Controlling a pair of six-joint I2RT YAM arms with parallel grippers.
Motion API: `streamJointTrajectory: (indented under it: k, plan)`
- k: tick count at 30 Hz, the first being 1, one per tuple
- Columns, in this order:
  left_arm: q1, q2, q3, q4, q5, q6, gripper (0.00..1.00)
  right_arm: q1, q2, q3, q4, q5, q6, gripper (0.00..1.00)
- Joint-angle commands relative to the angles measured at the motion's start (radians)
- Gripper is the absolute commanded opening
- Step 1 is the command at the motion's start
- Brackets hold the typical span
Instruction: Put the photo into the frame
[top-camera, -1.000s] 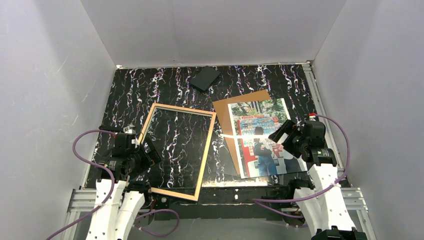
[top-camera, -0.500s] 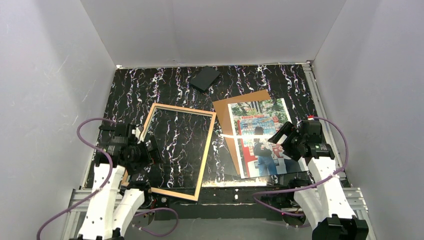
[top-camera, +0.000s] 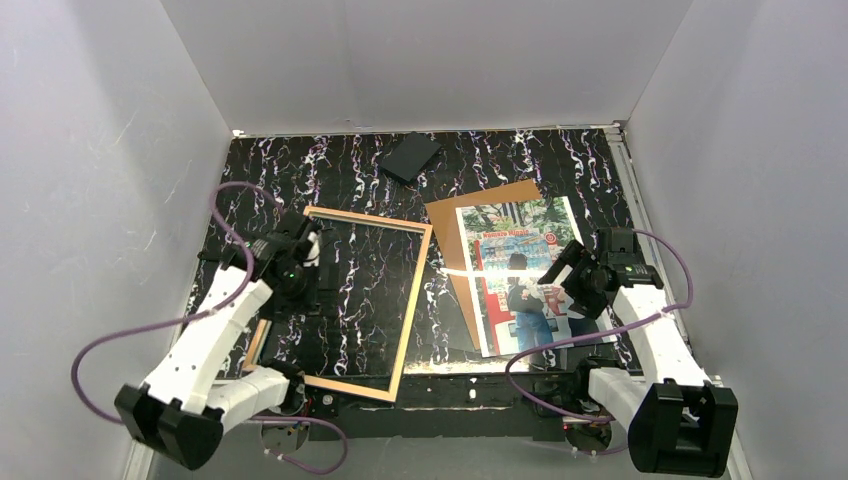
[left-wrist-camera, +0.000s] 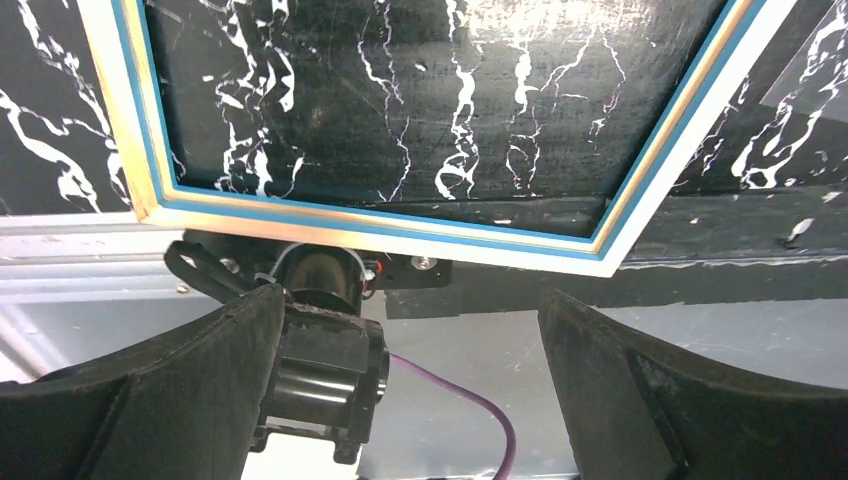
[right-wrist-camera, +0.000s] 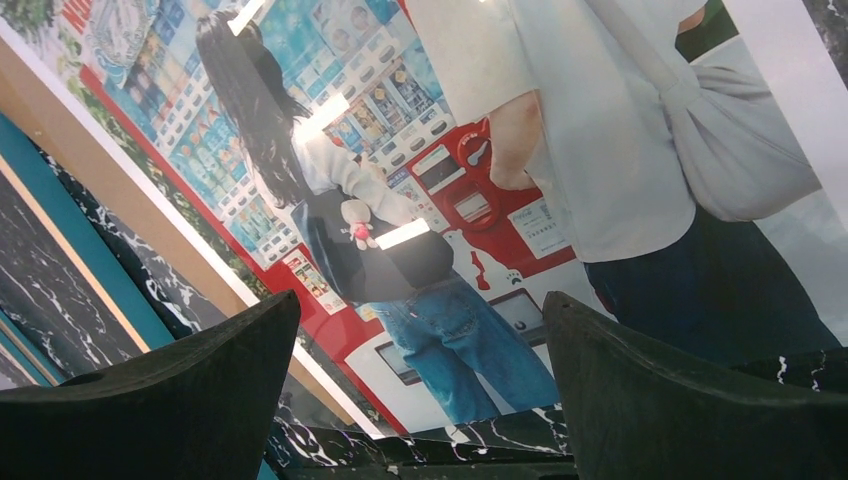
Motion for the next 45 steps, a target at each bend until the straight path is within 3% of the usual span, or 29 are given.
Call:
streamJointTrajectory:
  k: [1, 9, 16, 27, 31, 36, 45]
  plan:
    - [-0.149, 0.117, 0.064, -0.099, -0.171, -0.039, 1.00, -0.010, 0.022, 0.059, -0.037, 0.042, -0.011, 1.00]
    - [-0.447, 0.339, 0.233, -0.075, -0.326, -0.092, 1.00, -0.027, 0.059, 0.070, -0.041, 0.045, -0.024, 1.00]
    - [-0.603, 0.509, 0.349, 0.054, -0.304, -0.119, 1.00, -0.044, 0.054, 0.076, -0.053, 0.075, -0.048, 1.00]
    - [-0.635, 0.573, 0.290, 0.452, -0.076, -0.175, 1.00, -0.055, -0.047, 0.093, 0.004, 0.087, -0.126, 1.00]
    - [-0.634, 0.560, 0.205, 0.614, -0.004, -0.194, 1.00, -0.061, 0.018, 0.114, -0.006, 0.021, -0.120, 1.00]
    - [-0.633, 0.569, 0.150, 0.657, 0.030, -0.221, 1.00, -0.067, 0.132, 0.112, 0.013, -0.083, -0.129, 1.00]
    - [-0.620, 0.612, 0.037, 0.784, 0.074, -0.338, 1.00, -0.090, 0.288, 0.108, -0.030, -0.073, -0.117, 1.00]
